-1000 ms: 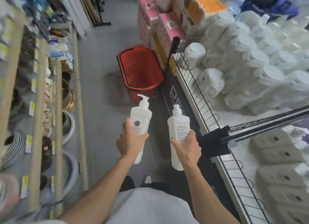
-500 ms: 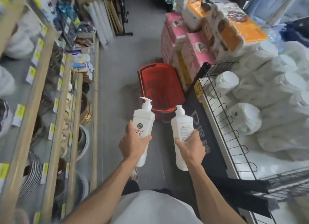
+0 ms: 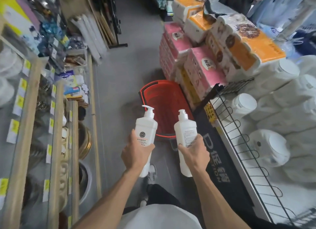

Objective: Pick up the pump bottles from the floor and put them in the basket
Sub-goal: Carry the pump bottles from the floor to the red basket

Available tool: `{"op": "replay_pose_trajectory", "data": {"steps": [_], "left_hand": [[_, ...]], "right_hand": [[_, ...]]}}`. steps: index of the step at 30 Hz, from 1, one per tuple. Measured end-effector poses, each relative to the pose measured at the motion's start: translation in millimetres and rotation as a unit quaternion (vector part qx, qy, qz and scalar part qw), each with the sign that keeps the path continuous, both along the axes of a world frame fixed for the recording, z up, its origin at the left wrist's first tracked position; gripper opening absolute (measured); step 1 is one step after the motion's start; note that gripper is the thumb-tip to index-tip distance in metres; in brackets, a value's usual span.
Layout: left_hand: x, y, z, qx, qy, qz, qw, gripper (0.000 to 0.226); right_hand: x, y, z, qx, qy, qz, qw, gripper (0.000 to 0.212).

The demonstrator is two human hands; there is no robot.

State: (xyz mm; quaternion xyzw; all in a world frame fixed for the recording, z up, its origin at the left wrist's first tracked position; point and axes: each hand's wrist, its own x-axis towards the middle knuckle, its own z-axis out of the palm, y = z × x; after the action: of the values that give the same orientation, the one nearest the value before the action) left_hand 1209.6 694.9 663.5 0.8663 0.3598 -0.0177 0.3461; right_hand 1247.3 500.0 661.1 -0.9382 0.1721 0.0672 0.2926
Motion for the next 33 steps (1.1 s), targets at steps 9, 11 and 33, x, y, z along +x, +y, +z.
{"op": "replay_pose_trajectory", "data": {"steps": [9,11,33], "left_hand": [[119.1,31.1,-6.6,-0.004,-0.001,-0.014,1.0,0.078],[141.2,38.1,-4.3,-0.005,0.003,-0.015,1.0,0.075],[325.7,104.3,-46.6,-0.066,0.035,-0.1,0.992,0.071]], "right_hand": [[112.6,27.4,-14.1,-0.003,0.003,0.002,1.0,0.059],[132.1,34.3,-15.6,-0.006,0.004,0.002,1.0,0.059],[293.5,111.6,-38.1,-0.026,0.034,-0.031,0.999,0.06]]}}
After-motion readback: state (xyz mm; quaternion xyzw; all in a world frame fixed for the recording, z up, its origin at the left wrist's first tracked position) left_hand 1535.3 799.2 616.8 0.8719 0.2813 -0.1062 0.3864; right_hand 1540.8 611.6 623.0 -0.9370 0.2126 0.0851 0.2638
